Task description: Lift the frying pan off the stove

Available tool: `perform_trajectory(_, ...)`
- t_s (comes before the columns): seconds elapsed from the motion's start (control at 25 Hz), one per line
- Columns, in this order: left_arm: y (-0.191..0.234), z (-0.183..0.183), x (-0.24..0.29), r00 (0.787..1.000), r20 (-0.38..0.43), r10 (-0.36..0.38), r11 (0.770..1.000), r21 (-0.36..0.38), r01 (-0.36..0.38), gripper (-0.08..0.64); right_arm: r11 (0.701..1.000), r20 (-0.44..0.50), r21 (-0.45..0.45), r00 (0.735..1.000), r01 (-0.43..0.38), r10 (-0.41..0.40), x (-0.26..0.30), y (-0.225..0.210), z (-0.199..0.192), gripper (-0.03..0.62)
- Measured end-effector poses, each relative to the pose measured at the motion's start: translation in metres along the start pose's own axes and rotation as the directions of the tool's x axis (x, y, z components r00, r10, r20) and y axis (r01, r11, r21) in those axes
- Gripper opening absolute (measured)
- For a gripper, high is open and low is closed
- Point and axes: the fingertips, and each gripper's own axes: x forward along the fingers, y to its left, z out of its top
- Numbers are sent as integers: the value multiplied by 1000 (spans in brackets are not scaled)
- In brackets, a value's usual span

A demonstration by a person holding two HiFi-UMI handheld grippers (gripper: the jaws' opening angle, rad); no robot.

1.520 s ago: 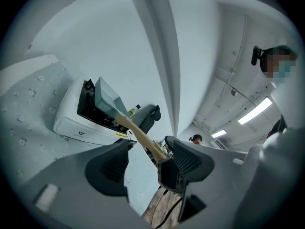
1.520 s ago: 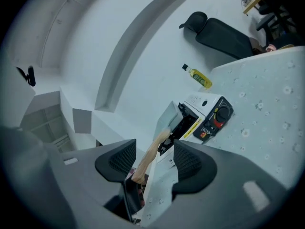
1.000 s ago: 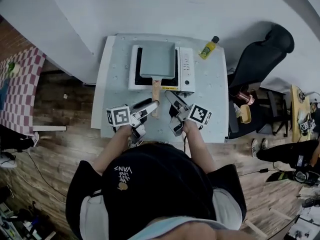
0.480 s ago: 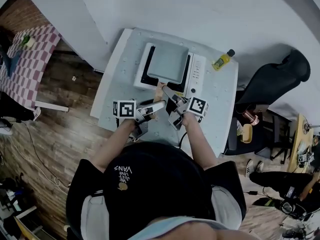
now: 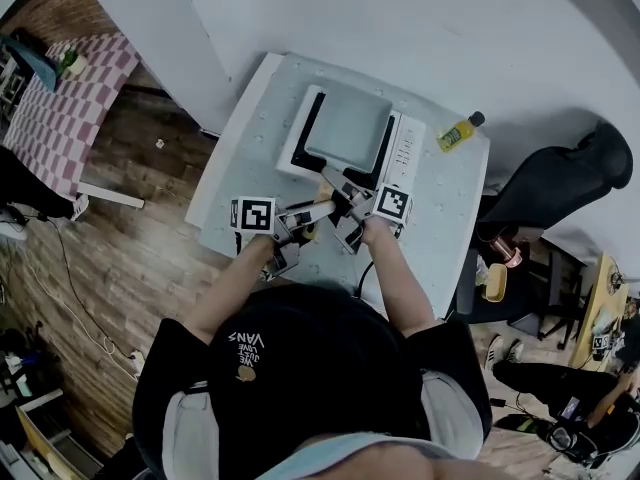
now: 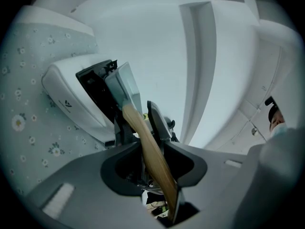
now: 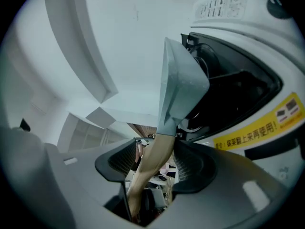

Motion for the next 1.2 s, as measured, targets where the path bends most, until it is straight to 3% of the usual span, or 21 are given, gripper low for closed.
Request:
perform_trajectory(0.2, 2, -4, -1, 1000, 8, 8, 1000, -10, -8, 133, 999, -51, -38, 998, 28, -30, 4, -4, -5, 229)
perform_trajectory(0.44, 1, -10, -3, 999, 27, 23, 1000, 1, -23, 132, 999, -73, -26, 997, -31, 29, 7, 2, -12, 202)
perform_trajectory(0.56, 0, -16, -5, 998, 59, 26, 1000, 0, -26, 133, 999, -77, -32, 997, 8, -10, 1, -1, -18, 202)
perform_trajectory(0.64, -2, -23, -6, 997, 75, 23, 1000, -3, -23, 132, 999, -86, -30, 996, -21, 18, -1, 2, -23, 201)
perform_trajectory(0.84, -11, -38, -7, 995, 99, 15, 1000, -11, -14, 133, 999, -103, -36, 995, 10, -13, -15, 3, -36, 202)
perform_trajectory(1.0, -20, -45, -12, 994, 105, 17, 1000, 17, -19, 133, 994, -112, -74, 990, 77, -85, -26, 0, -44, 201)
perform_trajectory(1.2, -30, -49, -27, 992, 125, -3, 998, 56, -4, 133, 991, -98, -111, 991, 77, -88, -30, 12, -56, 201)
